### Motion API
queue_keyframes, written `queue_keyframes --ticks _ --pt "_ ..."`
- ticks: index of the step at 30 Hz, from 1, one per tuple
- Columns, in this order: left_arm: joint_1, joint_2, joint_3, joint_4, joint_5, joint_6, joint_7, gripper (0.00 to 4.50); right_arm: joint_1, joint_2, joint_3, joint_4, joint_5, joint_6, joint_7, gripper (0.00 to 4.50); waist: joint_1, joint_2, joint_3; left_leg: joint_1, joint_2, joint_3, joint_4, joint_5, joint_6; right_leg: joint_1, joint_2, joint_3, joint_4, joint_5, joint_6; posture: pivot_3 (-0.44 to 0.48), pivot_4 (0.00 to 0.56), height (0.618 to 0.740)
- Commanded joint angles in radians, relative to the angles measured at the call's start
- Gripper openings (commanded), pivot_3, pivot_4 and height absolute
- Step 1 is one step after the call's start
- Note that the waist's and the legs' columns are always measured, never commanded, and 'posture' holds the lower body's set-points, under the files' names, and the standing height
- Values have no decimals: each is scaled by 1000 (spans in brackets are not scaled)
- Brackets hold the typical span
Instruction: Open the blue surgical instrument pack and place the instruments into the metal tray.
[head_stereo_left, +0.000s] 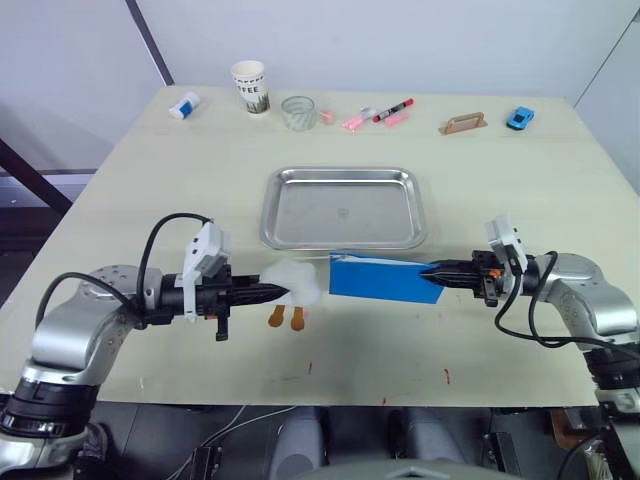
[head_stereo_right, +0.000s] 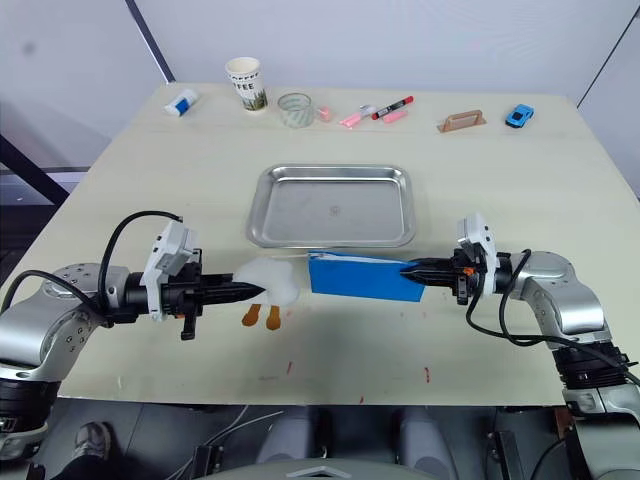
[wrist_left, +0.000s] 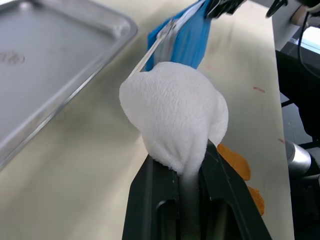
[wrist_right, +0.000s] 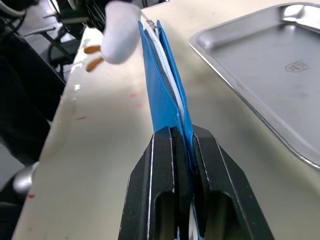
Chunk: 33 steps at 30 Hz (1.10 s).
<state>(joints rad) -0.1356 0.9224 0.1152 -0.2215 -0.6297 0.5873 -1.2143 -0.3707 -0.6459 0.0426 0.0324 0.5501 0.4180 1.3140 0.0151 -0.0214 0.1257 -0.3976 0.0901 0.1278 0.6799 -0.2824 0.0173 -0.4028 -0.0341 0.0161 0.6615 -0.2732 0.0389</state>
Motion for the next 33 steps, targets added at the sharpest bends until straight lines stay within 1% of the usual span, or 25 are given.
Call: queue_keyframes --ticks 1,11,21,33 --pt "14 4 22 -6 6 -19 -2 7 -1 -14 -57 -59 66 41 5 0 -1 0 0 0 0 0 0 0 0 0 0 0 0 0 0 0 150 740" --pt "87 18 30 26 47 -72 -24 7 0 -25 -77 -64 85 70 0 0 -2 0 0 0 0 0 0 0 0 0 0 0 0 0 0 0 150 740" --pt "159 25 6 79 117 -148 -64 7 -7 -8 -122 -75 173 149 -36 0 -2 0 0 0 0 1 0 0 0 0 0 0 0 0 0 0 150 740" --pt "173 41 -1 172 180 -226 -91 7 -40 18 -172 -65 276 239 -89 0 -2 0 0 0 0 1 -1 -1 2 -1 0 0 0 0 0 0 150 740"
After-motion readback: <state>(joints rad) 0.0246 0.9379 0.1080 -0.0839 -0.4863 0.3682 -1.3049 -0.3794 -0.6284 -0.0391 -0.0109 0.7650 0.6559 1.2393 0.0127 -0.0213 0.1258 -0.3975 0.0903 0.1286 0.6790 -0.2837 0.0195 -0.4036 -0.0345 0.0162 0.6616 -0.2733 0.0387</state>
